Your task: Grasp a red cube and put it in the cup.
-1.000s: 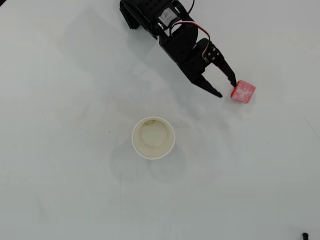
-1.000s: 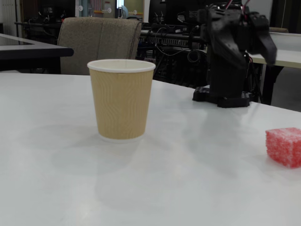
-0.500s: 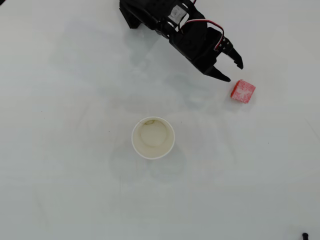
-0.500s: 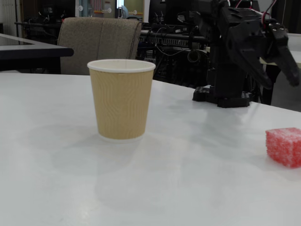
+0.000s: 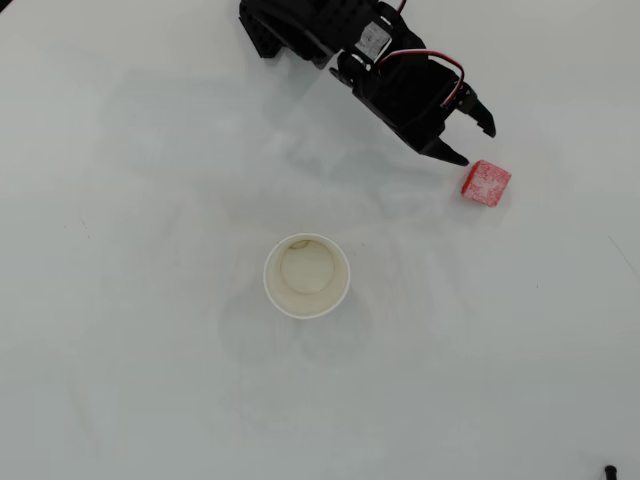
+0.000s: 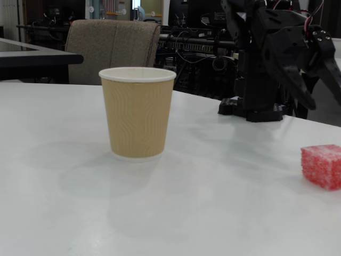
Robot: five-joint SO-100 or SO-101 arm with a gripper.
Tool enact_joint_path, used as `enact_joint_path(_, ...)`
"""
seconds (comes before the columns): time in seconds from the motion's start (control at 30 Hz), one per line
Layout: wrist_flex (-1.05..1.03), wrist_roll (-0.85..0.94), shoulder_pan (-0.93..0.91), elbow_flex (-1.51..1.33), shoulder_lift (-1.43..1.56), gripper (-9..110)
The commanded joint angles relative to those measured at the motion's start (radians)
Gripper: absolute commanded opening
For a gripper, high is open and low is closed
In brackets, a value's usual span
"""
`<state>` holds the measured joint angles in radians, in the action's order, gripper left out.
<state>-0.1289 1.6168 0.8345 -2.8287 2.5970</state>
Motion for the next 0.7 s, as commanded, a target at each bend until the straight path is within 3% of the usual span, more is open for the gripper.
enact_joint_path(0.0,0.048,0.002,-0.006,0.118,-0.069,16)
enact_joint_path(0.67,0.124,-0.009,-0.011,0.462,-0.588,20)
